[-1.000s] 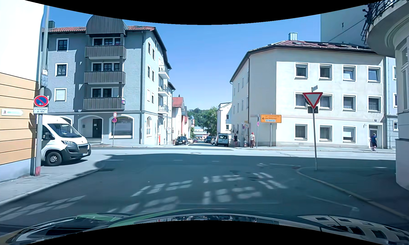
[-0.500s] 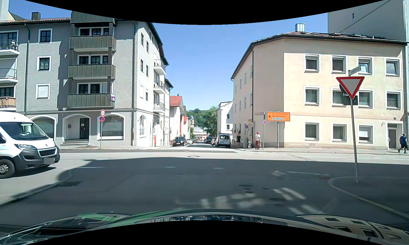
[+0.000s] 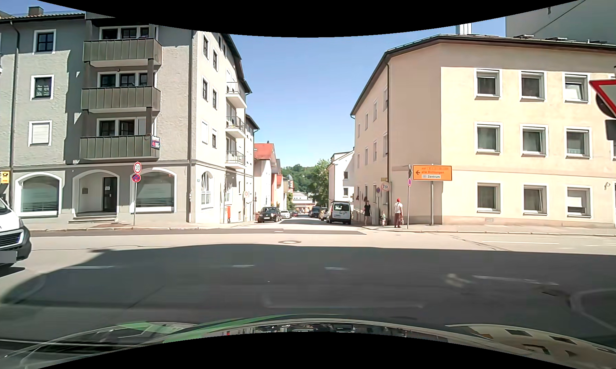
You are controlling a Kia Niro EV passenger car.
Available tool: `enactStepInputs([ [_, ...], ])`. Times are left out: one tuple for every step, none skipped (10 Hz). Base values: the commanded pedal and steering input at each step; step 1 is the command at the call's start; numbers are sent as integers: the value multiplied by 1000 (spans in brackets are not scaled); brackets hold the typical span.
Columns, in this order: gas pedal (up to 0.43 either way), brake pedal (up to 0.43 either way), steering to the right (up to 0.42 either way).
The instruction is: Follow the waypoints while adhering to traffic rules and regulations
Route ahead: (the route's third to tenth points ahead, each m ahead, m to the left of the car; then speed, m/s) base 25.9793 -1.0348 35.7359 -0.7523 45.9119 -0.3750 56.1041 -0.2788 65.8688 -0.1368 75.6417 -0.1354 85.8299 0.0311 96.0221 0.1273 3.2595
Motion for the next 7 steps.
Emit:
enactStepInputs([
  [0, 274, -5],
  [0, 274, -5],
  [0, 274, -5],
  [0, 262, -5],
  [0, 250, -6],
  [0, 238, -6],
  [0, 226, -6],
])
